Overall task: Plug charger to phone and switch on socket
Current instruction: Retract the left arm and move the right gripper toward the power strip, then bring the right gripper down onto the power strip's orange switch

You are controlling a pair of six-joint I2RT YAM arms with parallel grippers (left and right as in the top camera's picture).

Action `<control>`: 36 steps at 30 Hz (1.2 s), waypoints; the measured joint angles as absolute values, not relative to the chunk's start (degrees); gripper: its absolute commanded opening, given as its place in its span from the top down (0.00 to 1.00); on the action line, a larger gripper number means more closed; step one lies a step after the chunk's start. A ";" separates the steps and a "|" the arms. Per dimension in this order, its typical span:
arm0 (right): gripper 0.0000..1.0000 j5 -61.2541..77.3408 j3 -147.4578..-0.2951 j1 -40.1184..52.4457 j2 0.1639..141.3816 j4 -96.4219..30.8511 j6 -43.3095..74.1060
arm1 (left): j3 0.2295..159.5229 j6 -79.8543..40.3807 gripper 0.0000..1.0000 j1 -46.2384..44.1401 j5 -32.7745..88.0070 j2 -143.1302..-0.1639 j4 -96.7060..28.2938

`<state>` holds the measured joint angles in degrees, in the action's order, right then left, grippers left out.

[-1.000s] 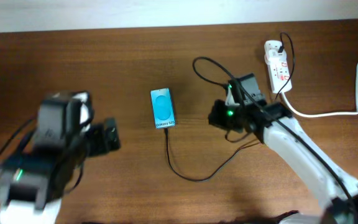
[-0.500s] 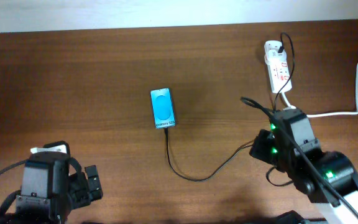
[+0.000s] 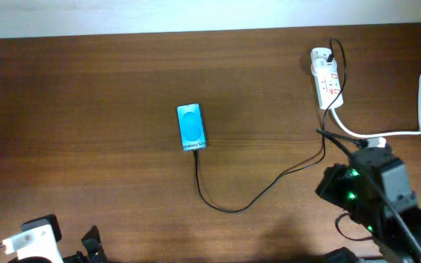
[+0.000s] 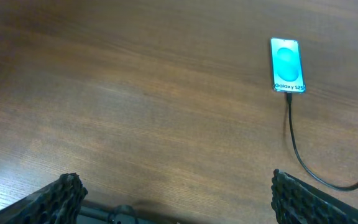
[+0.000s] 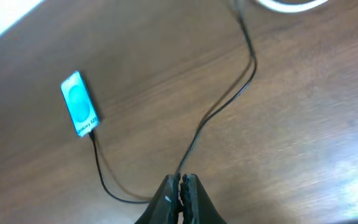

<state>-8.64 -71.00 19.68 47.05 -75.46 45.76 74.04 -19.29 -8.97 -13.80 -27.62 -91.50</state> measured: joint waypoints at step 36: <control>0.96 19.03 -107.70 -22.94 102.59 -71.64 28.42 | 74.02 -19.31 0.01 -8.97 -13.98 -27.46 -92.58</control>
